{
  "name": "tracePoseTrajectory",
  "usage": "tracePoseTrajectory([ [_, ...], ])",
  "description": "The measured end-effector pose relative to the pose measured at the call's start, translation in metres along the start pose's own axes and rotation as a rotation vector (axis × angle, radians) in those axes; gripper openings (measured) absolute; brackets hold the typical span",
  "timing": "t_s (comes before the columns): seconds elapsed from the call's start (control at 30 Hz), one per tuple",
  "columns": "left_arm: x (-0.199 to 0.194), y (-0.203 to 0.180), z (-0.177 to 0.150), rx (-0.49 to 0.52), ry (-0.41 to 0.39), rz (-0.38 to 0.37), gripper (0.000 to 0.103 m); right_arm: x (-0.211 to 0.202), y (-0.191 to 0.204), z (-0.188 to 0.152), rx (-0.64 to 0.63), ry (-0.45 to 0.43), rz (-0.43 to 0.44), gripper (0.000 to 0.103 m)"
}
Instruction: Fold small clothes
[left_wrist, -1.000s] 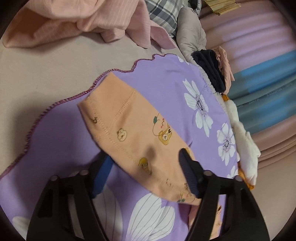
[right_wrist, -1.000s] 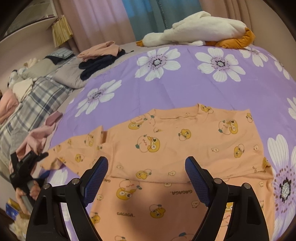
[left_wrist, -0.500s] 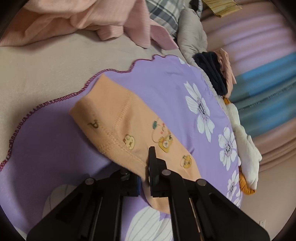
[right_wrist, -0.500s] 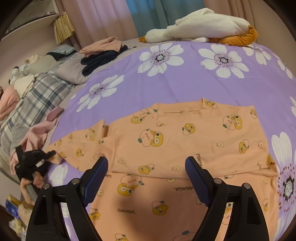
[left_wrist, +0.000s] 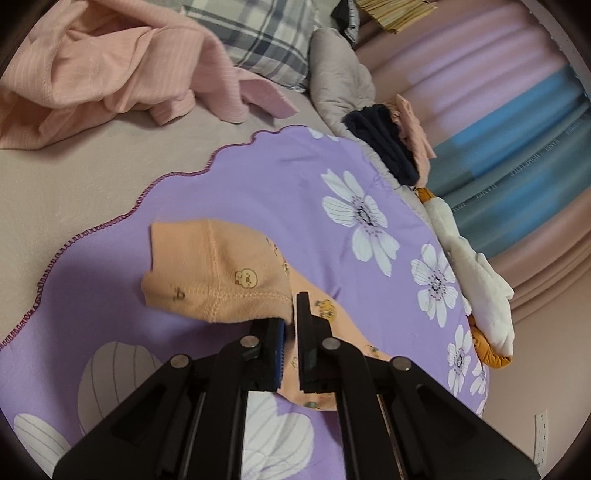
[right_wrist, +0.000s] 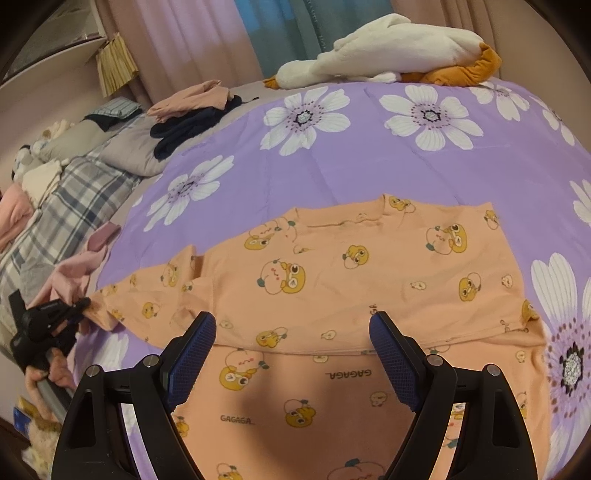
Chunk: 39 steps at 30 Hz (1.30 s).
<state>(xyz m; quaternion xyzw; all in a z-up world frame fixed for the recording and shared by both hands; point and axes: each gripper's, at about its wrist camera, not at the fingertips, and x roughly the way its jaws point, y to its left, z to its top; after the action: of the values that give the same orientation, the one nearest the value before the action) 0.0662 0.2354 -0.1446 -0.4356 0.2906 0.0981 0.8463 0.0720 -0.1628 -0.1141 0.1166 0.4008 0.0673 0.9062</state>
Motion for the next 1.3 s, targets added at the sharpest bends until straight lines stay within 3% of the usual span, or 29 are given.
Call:
tracePoseTrajectory([
  [0.3, -0.015, -0.032, -0.008, 0.086, -0.024, -0.015, 0.002, -0.006, -0.011, 0.001, 0.012, -0.020, 0.009, 0.085],
  [0.5, -0.018, -0.075, -0.018, 0.209, -0.041, 0.009, 0.001, -0.013, -0.018, 0.010, -0.022, -0.044, 0.013, 0.085],
  [1.0, -0.021, -0.155, -0.053, 0.383, -0.031, 0.001, 0.002, -0.027, -0.046, 0.034, -0.070, -0.100, 0.062, 0.085],
  [1.3, -0.017, -0.203, -0.088, 0.479, 0.015, -0.046, 0.002, -0.037, -0.081, 0.032, 0.033, -0.120, 0.085, 0.085],
])
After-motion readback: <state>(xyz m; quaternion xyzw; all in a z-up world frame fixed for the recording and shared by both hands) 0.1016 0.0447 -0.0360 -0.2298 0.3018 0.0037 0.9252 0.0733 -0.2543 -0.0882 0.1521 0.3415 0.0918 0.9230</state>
